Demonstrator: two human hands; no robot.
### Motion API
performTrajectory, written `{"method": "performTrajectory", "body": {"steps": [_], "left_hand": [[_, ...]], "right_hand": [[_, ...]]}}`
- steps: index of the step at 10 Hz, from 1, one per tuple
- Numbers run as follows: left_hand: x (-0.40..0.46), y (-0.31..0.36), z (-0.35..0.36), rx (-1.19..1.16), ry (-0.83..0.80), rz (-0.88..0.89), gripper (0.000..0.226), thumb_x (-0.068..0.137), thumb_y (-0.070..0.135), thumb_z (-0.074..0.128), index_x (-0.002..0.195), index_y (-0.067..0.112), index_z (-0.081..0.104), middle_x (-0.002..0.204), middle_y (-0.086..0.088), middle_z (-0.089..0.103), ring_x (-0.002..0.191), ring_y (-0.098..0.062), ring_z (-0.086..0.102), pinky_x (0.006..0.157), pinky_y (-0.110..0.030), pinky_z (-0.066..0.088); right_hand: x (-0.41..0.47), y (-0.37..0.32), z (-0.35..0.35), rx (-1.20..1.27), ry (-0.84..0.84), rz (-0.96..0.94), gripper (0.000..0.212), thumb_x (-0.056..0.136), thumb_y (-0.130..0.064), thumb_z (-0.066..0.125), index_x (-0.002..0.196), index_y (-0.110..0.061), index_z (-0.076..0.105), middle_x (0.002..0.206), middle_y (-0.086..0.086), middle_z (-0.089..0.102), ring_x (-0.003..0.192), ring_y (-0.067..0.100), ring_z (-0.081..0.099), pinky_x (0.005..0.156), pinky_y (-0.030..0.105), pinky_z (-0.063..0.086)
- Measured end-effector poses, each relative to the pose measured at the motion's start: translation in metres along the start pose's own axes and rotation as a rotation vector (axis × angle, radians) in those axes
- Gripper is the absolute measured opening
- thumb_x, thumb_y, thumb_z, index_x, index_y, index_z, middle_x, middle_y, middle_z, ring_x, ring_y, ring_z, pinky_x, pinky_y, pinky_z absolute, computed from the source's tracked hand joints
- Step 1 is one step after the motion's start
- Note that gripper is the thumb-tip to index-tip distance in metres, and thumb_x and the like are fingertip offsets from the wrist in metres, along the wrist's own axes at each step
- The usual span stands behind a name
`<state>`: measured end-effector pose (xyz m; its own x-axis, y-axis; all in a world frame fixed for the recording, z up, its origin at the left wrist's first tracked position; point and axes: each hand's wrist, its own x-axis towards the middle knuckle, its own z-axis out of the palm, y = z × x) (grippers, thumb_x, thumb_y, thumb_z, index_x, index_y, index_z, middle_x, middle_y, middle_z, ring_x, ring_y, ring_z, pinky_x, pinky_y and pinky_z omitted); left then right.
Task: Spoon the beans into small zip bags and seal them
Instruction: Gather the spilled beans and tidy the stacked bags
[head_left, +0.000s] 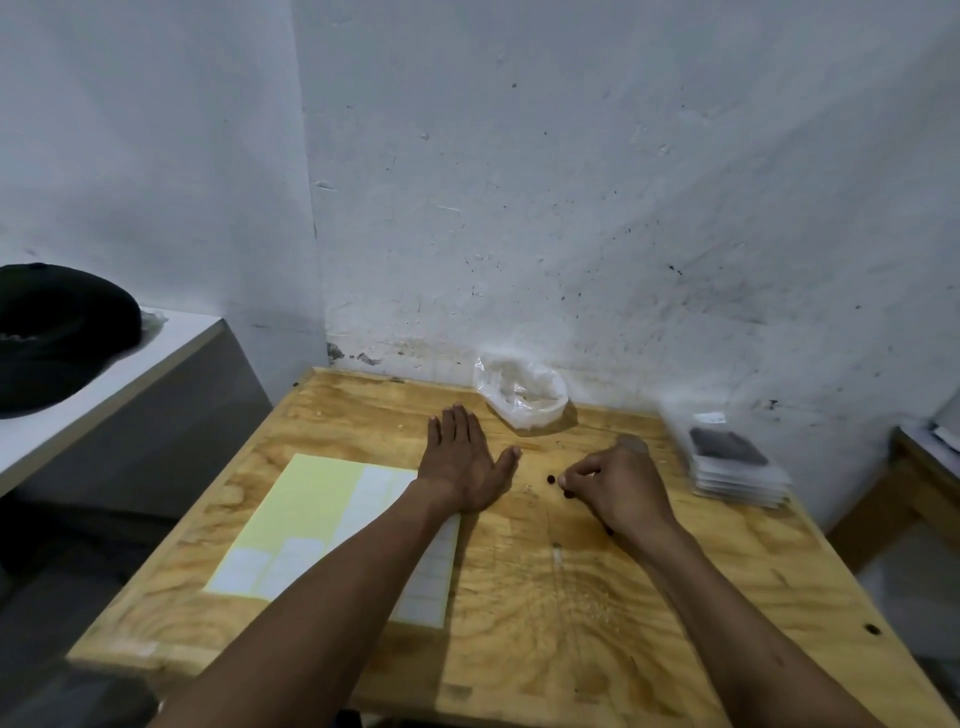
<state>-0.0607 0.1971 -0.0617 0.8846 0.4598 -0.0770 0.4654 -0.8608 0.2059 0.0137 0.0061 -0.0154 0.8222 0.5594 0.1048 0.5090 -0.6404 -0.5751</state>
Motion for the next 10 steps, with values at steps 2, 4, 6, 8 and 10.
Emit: {"method": "performTrajectory", "body": {"steps": [2, 4, 6, 8, 10], "left_hand": [[-0.001, 0.000, -0.001, 0.001, 0.006, -0.002, 0.094, 0.099, 0.067, 0.009, 0.157, -0.005, -0.007, 0.165, -0.027, -0.012, 0.154, -0.038, -0.013, 0.125, -0.052, -0.008], [0.000, -0.001, 0.000, -0.004, 0.009, 0.001, 0.095, 0.099, 0.068, 0.009, 0.157, -0.005, -0.007, 0.165, -0.027, -0.012, 0.154, -0.039, -0.013, 0.124, -0.052, -0.008], [0.002, -0.003, 0.001, -0.002, 0.005, -0.001, 0.096, 0.098, 0.069, 0.009, 0.157, -0.005, -0.006, 0.165, -0.027, -0.012, 0.154, -0.039, -0.012, 0.124, -0.052, -0.009], [0.001, -0.002, 0.001, -0.006, 0.004, -0.001, 0.095, 0.099, 0.068, 0.009, 0.157, -0.005, -0.006, 0.165, -0.027, -0.012, 0.154, -0.039, -0.013, 0.124, -0.051, -0.009], [-0.002, -0.002, -0.001, -0.024, 0.005, 0.010, 0.093, 0.099, 0.067, 0.010, 0.157, -0.005, -0.006, 0.165, -0.027, -0.013, 0.154, -0.038, -0.014, 0.124, -0.051, -0.010]], "right_hand": [[0.003, -0.007, -0.001, 0.274, -0.023, 0.210, 0.023, 0.093, -0.030, 0.067, 0.077, -0.014, 0.072, 0.064, -0.006, 0.063, 0.057, 0.002, 0.054, 0.055, 0.024, 0.042], [0.004, -0.010, -0.015, 1.121, -0.178, 0.627, 0.028, 0.092, -0.015, 0.039, 0.079, -0.002, 0.061, 0.063, 0.009, 0.054, 0.046, 0.013, 0.036, 0.031, 0.018, 0.022], [-0.017, 0.008, -0.001, 0.242, 0.026, 0.110, 0.015, 0.084, -0.038, 0.079, 0.086, -0.023, 0.082, 0.086, -0.013, 0.076, 0.085, 0.004, 0.069, 0.071, 0.023, 0.052], [-0.021, 0.007, 0.007, 0.106, 0.046, 0.070, 0.014, 0.081, -0.037, 0.082, 0.086, -0.024, 0.083, 0.092, -0.009, 0.078, 0.089, 0.007, 0.069, 0.083, 0.031, 0.056], [-0.005, -0.010, -0.011, 1.135, -0.124, 0.610, 0.015, 0.094, -0.019, 0.048, 0.084, -0.010, 0.055, 0.061, 0.002, 0.051, 0.046, 0.010, 0.035, 0.032, 0.019, 0.025]]}}
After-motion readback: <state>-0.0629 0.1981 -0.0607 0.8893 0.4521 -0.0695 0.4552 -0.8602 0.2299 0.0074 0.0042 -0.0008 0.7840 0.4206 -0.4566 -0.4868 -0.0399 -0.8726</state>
